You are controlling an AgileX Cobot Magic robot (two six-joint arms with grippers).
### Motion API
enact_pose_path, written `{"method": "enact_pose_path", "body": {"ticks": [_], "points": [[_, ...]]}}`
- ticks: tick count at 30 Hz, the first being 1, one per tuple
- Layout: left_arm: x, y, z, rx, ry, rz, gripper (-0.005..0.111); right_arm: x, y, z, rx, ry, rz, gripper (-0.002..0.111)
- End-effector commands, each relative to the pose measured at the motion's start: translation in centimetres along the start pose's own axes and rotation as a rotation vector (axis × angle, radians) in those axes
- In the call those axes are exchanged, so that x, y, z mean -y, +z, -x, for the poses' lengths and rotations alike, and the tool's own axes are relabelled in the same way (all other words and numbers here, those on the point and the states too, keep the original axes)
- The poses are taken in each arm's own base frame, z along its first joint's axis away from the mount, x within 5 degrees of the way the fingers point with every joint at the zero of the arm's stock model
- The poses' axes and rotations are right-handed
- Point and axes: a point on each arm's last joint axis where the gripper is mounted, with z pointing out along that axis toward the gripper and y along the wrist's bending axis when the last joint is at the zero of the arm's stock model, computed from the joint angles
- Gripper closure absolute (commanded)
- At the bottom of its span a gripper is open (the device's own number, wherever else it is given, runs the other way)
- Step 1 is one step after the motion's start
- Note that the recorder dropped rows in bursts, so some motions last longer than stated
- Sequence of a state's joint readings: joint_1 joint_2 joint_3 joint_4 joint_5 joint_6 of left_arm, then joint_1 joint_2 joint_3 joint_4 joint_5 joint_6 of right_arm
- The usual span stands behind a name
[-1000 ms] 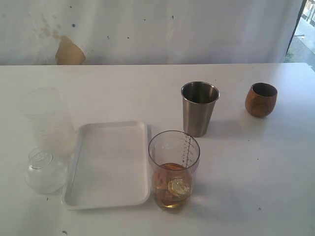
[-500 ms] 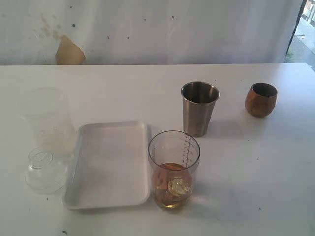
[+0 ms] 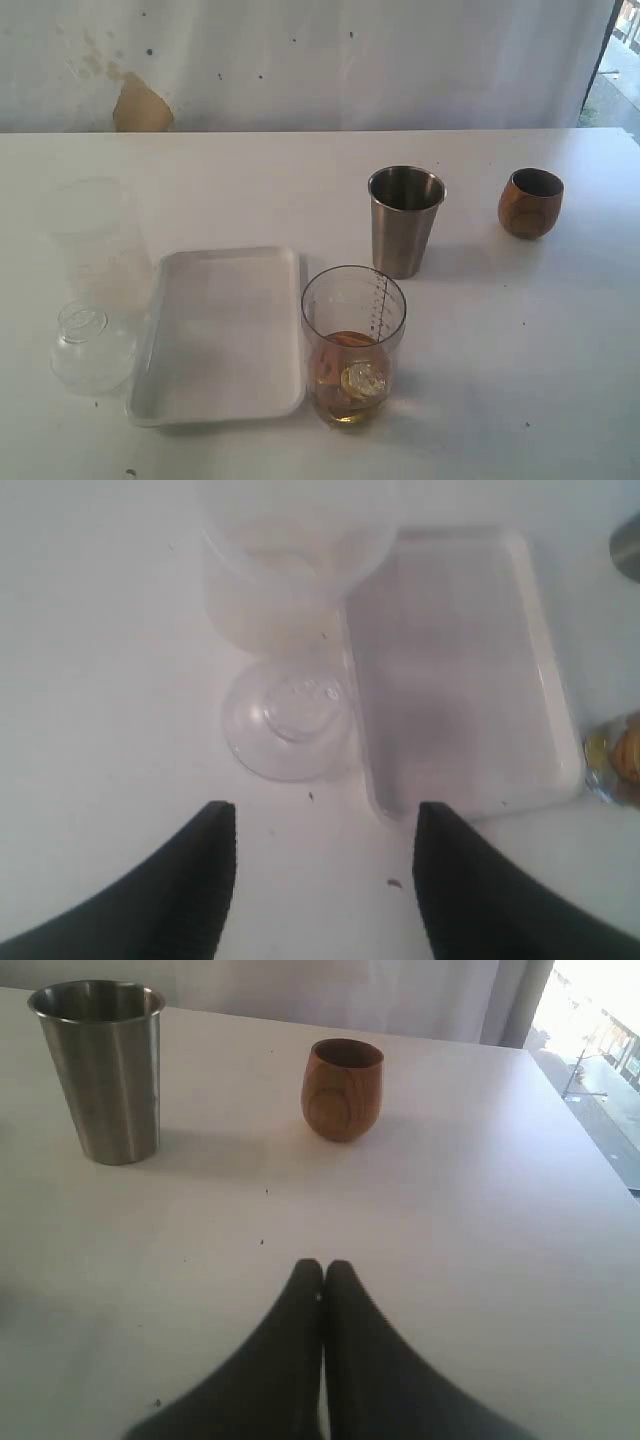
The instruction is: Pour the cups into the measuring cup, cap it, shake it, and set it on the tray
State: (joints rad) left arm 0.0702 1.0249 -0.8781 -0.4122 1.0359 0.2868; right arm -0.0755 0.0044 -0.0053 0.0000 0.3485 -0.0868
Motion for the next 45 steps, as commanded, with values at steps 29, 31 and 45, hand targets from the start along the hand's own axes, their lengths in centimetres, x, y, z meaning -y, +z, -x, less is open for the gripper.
{"method": "enact_pose_path", "body": {"ticks": [29,31,45], "points": [[1.9,10.8,3.9,-0.366,0.166,0.064,0.049,0.0,0.0,-0.2,-0.004,-0.01,-0.006,0.108],[3.1,12.2,3.4,-0.419,0.237,0.068,0.045,0.0,0.0,-0.2,-0.004,-0.01,-0.006,0.108],[3.9,16.7,3.1,-0.407,0.275,0.213,0.045,0.0,0.0,-0.2,-0.004,-0.01,-0.006,0.108]]}}
